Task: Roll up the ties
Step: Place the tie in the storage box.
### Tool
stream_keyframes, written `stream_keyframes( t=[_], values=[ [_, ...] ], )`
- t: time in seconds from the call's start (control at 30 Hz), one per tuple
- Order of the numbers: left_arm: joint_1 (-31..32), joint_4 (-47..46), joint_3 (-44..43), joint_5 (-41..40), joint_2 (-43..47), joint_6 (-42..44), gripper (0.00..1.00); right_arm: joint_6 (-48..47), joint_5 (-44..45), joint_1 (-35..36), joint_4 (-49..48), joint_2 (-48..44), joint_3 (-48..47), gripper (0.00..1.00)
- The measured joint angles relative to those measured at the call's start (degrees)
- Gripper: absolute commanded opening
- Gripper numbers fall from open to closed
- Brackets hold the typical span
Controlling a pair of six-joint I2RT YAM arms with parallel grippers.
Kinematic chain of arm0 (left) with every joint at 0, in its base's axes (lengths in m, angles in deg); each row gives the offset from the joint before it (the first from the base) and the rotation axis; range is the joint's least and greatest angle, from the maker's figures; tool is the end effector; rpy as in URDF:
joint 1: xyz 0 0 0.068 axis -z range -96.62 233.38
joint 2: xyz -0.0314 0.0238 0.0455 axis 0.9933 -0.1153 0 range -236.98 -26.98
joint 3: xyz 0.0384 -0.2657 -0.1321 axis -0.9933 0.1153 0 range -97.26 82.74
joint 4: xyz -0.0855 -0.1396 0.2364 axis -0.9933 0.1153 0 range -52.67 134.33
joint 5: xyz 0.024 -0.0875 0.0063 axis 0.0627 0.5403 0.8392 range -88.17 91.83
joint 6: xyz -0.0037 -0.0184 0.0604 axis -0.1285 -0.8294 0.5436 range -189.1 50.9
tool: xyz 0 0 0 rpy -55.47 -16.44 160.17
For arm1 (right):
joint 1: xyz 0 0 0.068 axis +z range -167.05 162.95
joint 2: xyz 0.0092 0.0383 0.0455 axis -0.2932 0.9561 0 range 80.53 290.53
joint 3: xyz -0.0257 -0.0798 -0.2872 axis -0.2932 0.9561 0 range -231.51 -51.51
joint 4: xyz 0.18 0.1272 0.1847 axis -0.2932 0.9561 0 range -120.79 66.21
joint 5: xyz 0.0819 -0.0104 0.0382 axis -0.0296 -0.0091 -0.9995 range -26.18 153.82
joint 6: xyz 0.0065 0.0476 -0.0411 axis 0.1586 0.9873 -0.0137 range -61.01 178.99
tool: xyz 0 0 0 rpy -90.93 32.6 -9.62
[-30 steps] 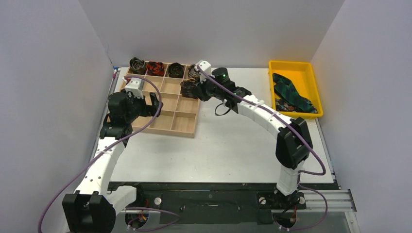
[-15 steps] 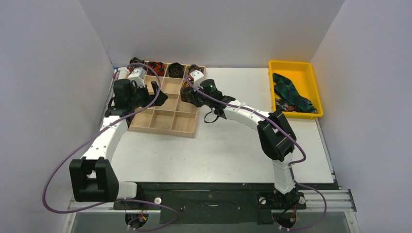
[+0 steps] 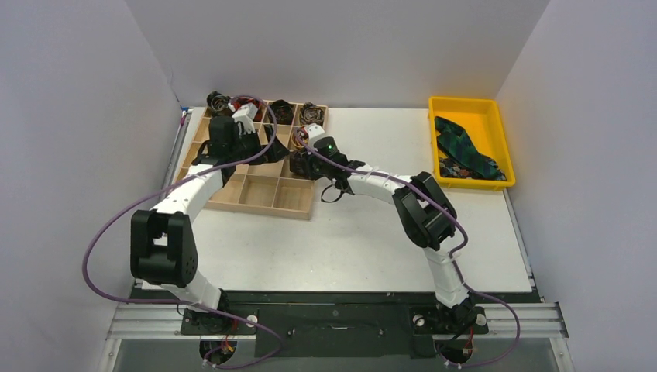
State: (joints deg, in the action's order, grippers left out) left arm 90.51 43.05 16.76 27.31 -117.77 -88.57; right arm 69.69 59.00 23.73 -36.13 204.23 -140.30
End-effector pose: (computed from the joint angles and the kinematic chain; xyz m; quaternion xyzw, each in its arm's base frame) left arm 0.3926 -0.0701 0.2848 0.0177 0.8538 -0.2976 0.4267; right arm 0.4108 0.3598 0.1884 -0.2444 0.8283 0.2511 0.4372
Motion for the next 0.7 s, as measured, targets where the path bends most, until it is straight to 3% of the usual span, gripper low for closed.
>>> stream_keyframes(
  t=[0.2, 0.27, 0.43, 0.57, 0.7],
  values=[
    [0.5, -2.4, -2.0, 0.3, -5.0, -2.3, 0.98, 2.1, 0.1, 0.2, 0.5, 2.0, -2.2, 0.0],
    [0.6, -4.0, -2.6, 0.8, -7.3, -4.0, 0.91, 2.5, 0.2, 0.2, 0.5, 2.7, -2.7, 0.0],
    [0.7, -10.6, -3.3, 5.5, -13.0, -10.4, 0.53, 3.5, 0.6, 0.2, 0.6, 3.3, -2.7, 0.03],
    [0.9, -17.9, -3.5, 9.6, -18.0, -17.8, 0.42, 3.7, 1.4, 0.3, 0.4, 3.4, -2.7, 0.03],
    [1.6, -22.7, -4.3, 12.0, -21.8, -23.6, 0.39, 3.6, 2.5, 0.6, 0.3, 3.4, -2.7, 0.05]
  ],
)
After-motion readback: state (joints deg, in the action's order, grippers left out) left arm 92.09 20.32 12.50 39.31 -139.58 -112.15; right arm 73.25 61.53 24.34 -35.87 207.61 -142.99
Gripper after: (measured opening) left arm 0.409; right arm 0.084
